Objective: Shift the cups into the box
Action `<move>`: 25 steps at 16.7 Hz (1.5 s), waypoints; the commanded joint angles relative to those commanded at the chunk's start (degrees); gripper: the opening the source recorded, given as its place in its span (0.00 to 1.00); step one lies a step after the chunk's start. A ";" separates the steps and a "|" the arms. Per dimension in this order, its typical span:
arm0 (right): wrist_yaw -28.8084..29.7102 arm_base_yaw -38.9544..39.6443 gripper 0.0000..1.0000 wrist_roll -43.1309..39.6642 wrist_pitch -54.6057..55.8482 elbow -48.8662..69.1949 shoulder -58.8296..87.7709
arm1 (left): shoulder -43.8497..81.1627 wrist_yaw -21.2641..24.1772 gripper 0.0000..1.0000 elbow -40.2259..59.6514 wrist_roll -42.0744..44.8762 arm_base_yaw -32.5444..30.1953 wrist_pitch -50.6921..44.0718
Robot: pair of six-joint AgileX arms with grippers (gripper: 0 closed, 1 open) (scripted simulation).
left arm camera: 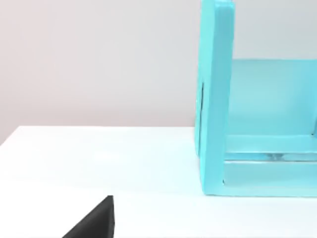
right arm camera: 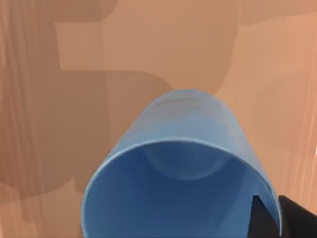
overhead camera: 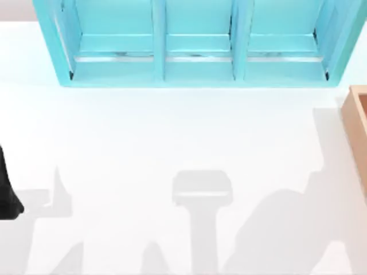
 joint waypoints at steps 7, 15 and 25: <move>0.00 0.00 0.83 0.00 0.00 0.00 0.00 | 0.00 0.00 1.00 0.00 0.00 0.00 0.00; 0.00 0.00 1.00 0.00 0.00 0.00 0.00 | 0.00 0.00 1.00 0.00 0.00 0.00 0.00; 0.26 -0.23 1.00 -0.25 -9.26 10.83 -0.04 | 0.00 0.00 1.00 0.00 0.00 0.00 0.00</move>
